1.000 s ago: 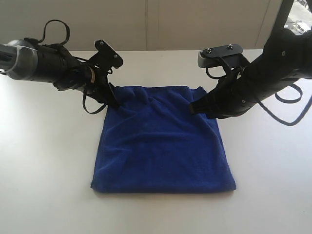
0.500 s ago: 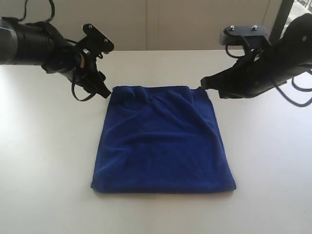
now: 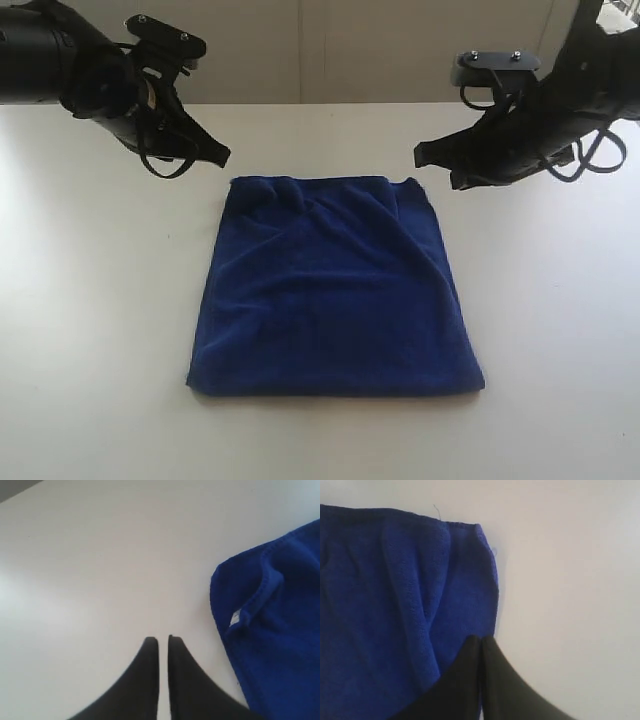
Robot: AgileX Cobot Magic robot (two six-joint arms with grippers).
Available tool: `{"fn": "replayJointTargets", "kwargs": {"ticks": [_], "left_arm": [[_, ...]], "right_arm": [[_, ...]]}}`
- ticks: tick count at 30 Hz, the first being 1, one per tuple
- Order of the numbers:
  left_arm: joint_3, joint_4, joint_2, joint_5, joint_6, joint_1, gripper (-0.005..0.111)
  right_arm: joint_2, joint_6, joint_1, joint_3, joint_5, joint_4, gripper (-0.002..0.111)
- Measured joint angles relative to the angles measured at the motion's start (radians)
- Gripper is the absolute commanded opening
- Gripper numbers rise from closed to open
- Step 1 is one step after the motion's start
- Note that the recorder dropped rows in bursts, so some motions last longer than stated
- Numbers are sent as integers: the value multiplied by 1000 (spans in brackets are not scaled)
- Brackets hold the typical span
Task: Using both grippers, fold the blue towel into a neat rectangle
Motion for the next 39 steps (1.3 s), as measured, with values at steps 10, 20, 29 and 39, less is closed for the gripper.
{"fn": "replayJointTargets", "kwargs": {"ticks": [10,20,29,39], "left_arm": [[0,-20,95,-125,-66,0,39],[0,-42,161,-218,-78,0,45],[0,-64,165,-209,-78,-22,45],[0,-79,200,-211,-80,-35,45]], "right_arm": [[133,-133,0,-123,5,188,18],[270,-270,0,-234,3,361,18],[367,-279,0,-307,2,380,25],[409,-279,23,-339,-22,382,25]]}}
